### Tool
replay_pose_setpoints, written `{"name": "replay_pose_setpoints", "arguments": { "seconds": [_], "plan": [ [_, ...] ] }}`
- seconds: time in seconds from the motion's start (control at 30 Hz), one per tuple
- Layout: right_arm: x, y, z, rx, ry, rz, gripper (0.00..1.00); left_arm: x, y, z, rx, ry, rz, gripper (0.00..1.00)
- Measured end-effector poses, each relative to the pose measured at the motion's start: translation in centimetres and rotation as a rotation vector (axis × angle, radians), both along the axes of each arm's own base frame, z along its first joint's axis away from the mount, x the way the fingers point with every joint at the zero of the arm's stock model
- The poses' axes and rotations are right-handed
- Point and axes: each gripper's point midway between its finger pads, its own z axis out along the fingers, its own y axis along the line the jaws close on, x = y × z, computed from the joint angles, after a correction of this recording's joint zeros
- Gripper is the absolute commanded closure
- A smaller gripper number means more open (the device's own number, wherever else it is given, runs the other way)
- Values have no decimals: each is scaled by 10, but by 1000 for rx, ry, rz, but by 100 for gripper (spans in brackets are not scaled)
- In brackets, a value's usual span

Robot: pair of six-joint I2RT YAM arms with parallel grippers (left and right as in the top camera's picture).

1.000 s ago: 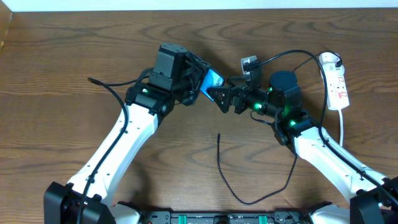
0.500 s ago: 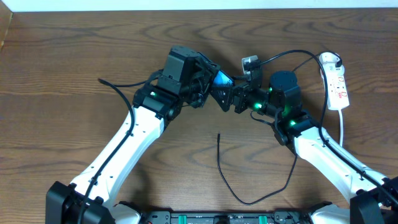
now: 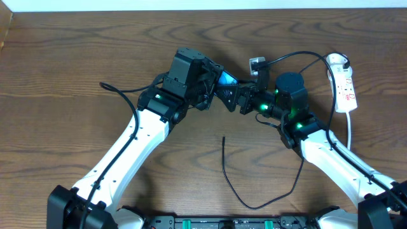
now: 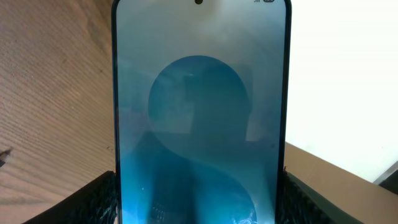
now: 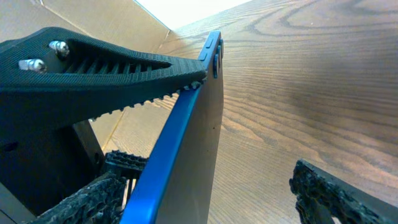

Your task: Plug charger to phone and switch on socket

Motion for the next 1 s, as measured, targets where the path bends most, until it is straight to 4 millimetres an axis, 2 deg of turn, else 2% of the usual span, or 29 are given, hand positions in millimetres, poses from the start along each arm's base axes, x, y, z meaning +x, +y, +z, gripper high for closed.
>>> {"name": "replay_pose_setpoints", "arguments": {
  "seconds": [0.17, 0.3, 0.43, 0.77, 1.0],
  "plan": [
    [-1, -1, -4, -6, 19, -1, 14, 0, 0, 0, -3, 3, 4, 93],
    [-1, -1, -4, -6, 25, -2, 23, -1, -2, 0, -3, 2, 0, 93],
    [-1, -1, -5, -4, 28, -3, 27, -3, -5, 0, 8, -3, -2, 93],
    [-2, -1, -5, -4, 29, -3, 31, -6, -10, -1, 25, -13, -5, 92],
    [-1, -1, -5, -4, 32, -5, 43, -6, -10, -1, 26, -12, -5, 93]
  ]
}}
